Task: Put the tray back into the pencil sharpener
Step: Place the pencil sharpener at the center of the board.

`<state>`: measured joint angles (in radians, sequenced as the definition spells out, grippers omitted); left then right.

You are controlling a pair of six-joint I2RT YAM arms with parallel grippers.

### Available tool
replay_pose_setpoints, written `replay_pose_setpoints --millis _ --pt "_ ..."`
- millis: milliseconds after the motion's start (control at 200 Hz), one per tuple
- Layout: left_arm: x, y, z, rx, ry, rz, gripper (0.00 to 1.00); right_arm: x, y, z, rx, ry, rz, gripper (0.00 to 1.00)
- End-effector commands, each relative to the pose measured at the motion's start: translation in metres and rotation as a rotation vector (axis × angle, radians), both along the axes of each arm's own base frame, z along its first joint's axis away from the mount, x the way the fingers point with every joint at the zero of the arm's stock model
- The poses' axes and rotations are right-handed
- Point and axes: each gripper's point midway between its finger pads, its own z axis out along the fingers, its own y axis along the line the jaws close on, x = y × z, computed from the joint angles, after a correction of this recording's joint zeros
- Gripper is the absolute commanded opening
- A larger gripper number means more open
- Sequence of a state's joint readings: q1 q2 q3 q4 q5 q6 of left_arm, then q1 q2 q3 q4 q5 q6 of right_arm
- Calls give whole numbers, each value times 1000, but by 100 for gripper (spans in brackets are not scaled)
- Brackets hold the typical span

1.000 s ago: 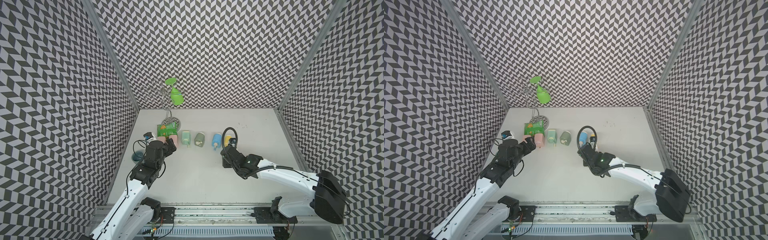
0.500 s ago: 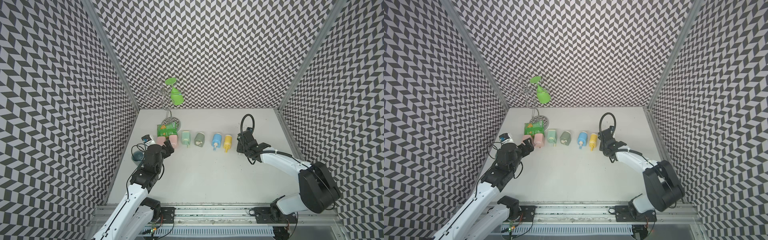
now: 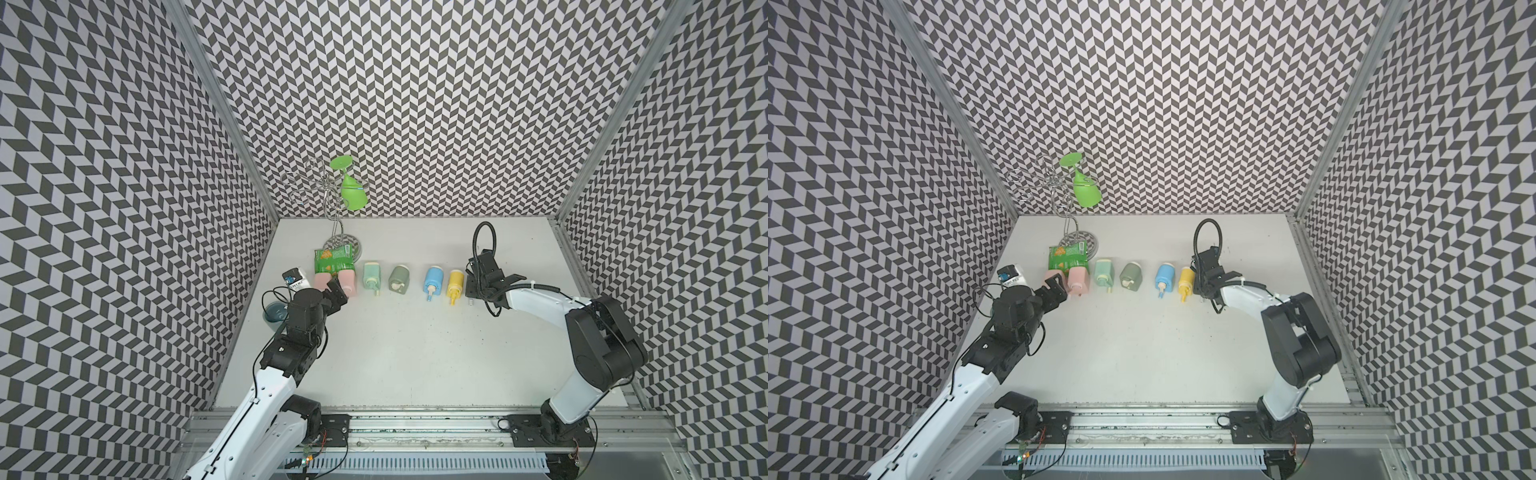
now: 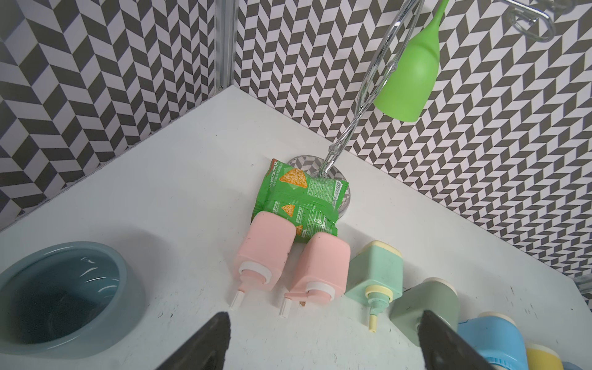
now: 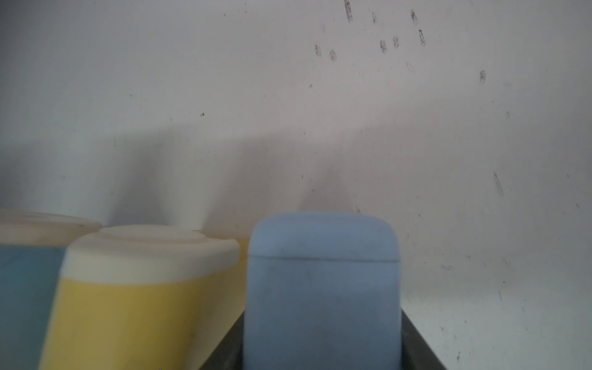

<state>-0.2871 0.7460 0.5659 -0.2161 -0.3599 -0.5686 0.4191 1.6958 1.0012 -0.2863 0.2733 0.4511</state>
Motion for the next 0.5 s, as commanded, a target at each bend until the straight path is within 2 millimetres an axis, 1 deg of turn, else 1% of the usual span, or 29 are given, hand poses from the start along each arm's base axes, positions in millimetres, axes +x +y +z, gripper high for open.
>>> replay_pose_setpoints --millis 0,45,95,175,220,290,371,416,431,446,496 --pt "3 5 17 29 -54 14 93 12 2 9 -7 -46 1 63" --pt "4 5 18 42 -55 11 93 11 1 11 -7 -48 1 74" --pt "5 5 20 56 -59 11 93 10 1 16 -3 -56 0 83" --pt "9 5 20 85 -64 5 95 8 -1 33 10 -89 -1 90" --pt "10 7 18 104 -65 7 100 7 -2 46 19 -122 -1 92" --pt "12 7 19 136 -91 -9 100 1 -8 67 36 -186 -7 94" --pt "14 5 23 195 -133 -51 100 -10 -23 91 69 -293 -14 93" --pt "15 7 21 228 -150 -50 100 -19 -32 105 82 -373 -14 92" --pt "15 9 21 235 -155 -45 100 -21 -36 106 80 -394 -19 92" --pt "15 10 19 244 -155 -40 100 -25 -40 114 83 -433 -25 92" --pt "15 14 17 278 -164 -35 100 -35 -60 128 61 -544 -77 92"
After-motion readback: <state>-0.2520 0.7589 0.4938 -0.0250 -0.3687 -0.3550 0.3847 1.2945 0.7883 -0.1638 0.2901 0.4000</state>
